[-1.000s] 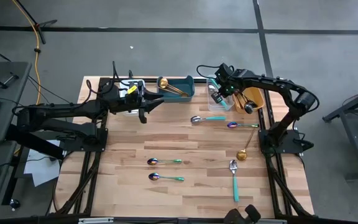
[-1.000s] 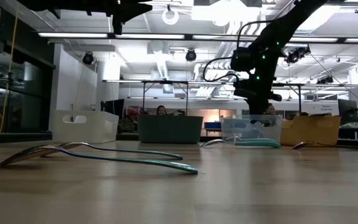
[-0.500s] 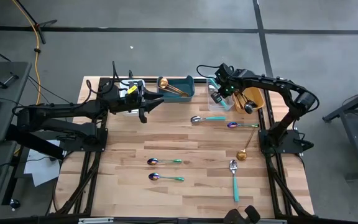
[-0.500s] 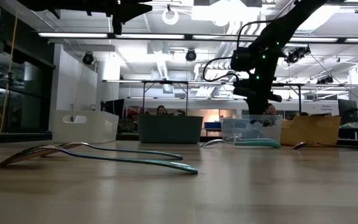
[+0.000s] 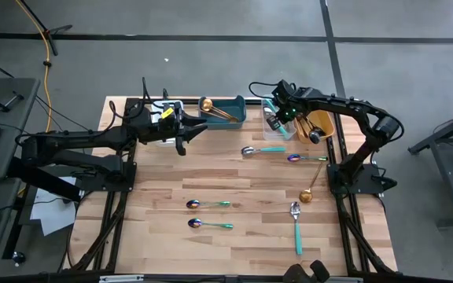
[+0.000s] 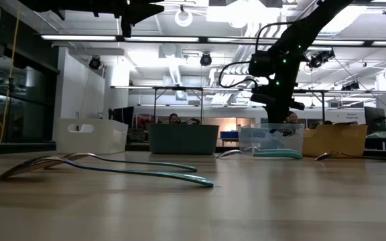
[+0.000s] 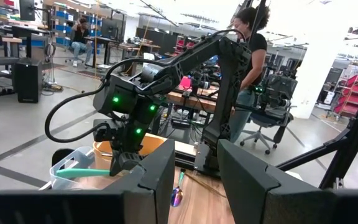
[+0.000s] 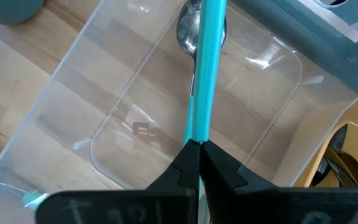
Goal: Sort silverware by color (type)
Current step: Put the light blue spoon into the transparent bin
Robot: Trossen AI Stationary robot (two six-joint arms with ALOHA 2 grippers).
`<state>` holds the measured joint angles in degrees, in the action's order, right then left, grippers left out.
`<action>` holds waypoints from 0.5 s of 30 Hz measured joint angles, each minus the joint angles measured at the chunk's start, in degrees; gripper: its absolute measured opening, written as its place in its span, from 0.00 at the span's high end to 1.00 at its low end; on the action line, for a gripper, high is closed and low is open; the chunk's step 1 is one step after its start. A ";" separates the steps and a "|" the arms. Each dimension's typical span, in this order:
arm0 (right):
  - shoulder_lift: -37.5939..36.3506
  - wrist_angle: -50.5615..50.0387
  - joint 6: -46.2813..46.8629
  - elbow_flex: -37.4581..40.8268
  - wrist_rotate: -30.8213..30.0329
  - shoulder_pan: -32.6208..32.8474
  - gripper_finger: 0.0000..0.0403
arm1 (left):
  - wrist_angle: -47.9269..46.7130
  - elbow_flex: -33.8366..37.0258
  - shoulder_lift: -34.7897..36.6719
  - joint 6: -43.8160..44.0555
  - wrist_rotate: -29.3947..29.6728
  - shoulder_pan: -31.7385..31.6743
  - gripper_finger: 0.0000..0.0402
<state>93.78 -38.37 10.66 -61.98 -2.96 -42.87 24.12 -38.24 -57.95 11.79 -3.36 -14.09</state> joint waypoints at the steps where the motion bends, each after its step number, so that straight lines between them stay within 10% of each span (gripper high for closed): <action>1: 0.00 0.00 0.00 0.00 0.00 0.00 1.00 | 0.00 0.00 0.00 0.00 0.00 0.00 0.72; 15: 0.00 -0.02 -0.04 0.00 0.52 0.02 0.99 | 0.00 0.00 0.00 -0.16 0.00 -0.02 0.72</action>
<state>93.78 -38.39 10.61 -61.98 -2.44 -42.85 24.12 -38.24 -57.95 11.63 -3.36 -14.11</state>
